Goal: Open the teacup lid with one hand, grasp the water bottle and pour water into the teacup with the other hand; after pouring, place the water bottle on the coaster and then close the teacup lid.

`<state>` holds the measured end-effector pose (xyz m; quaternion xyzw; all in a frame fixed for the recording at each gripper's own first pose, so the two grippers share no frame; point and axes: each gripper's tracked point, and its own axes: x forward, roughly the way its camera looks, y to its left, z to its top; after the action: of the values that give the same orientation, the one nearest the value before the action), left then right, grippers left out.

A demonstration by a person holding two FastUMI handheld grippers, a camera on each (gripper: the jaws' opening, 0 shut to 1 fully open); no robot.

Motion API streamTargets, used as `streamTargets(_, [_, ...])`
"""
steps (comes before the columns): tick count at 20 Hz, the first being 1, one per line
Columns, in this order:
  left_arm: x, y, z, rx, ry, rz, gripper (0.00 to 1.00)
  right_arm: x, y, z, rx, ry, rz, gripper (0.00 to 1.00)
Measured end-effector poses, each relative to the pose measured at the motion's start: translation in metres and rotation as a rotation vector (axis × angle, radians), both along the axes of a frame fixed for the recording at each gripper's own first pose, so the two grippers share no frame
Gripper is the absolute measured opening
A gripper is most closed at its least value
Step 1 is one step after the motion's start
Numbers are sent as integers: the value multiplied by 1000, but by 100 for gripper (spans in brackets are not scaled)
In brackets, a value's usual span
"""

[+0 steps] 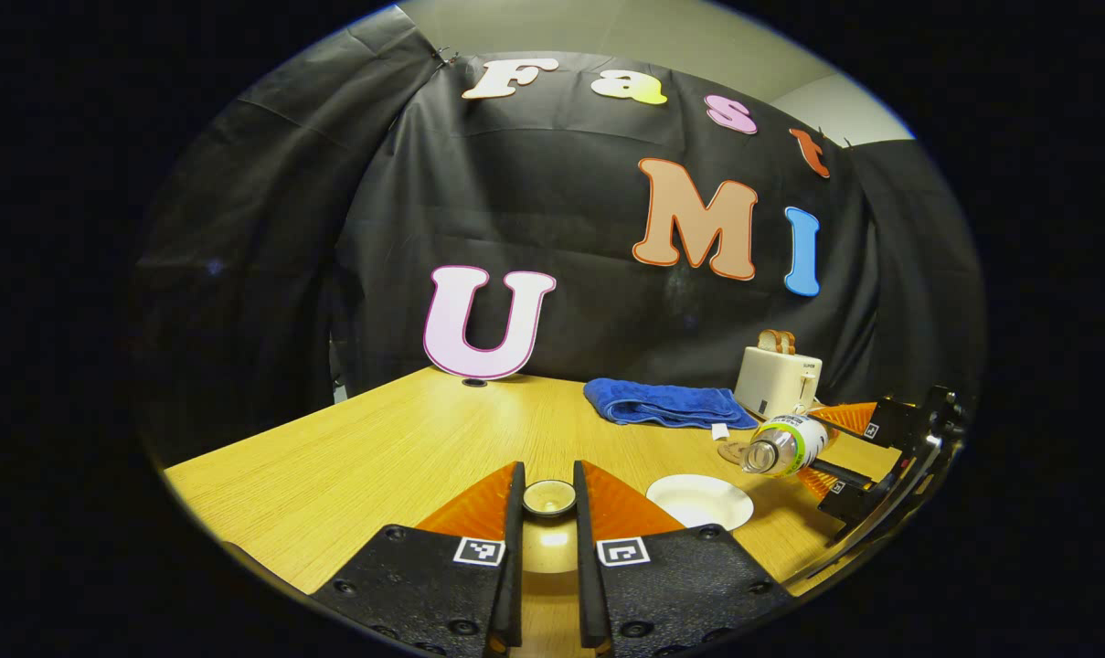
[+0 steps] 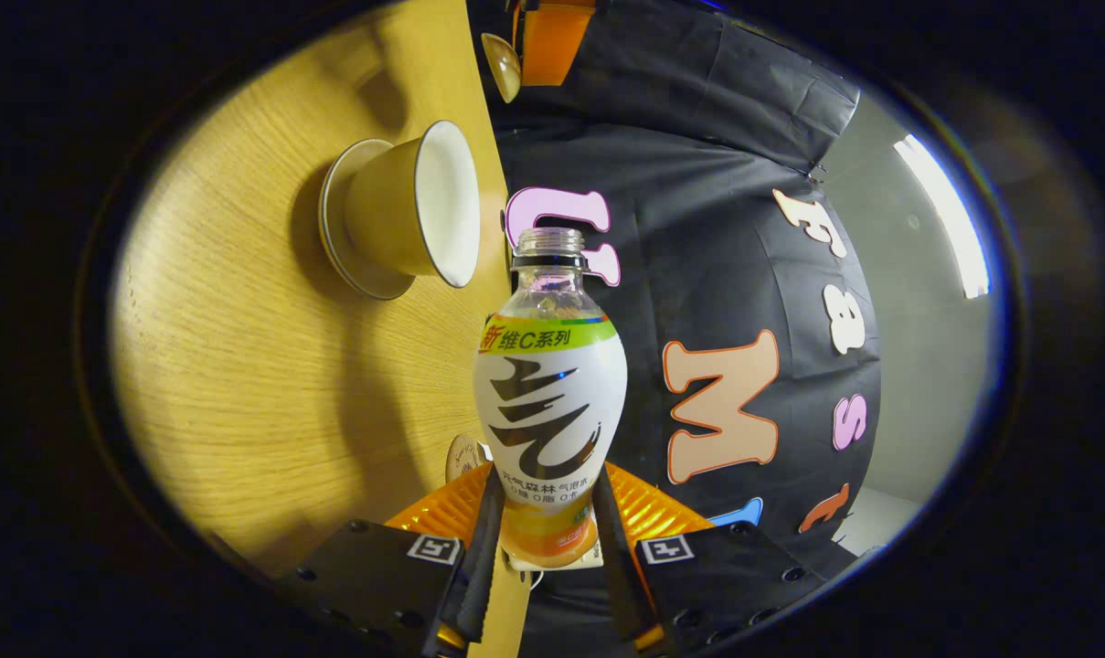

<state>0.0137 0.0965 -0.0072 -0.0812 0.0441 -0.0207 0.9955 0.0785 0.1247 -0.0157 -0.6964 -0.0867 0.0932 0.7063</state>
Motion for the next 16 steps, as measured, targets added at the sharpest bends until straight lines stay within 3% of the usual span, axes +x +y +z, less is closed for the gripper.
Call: streamTargets(16, [-1,3,-4,-33,4,2,22,0,22,7,-298,-103,104,56])
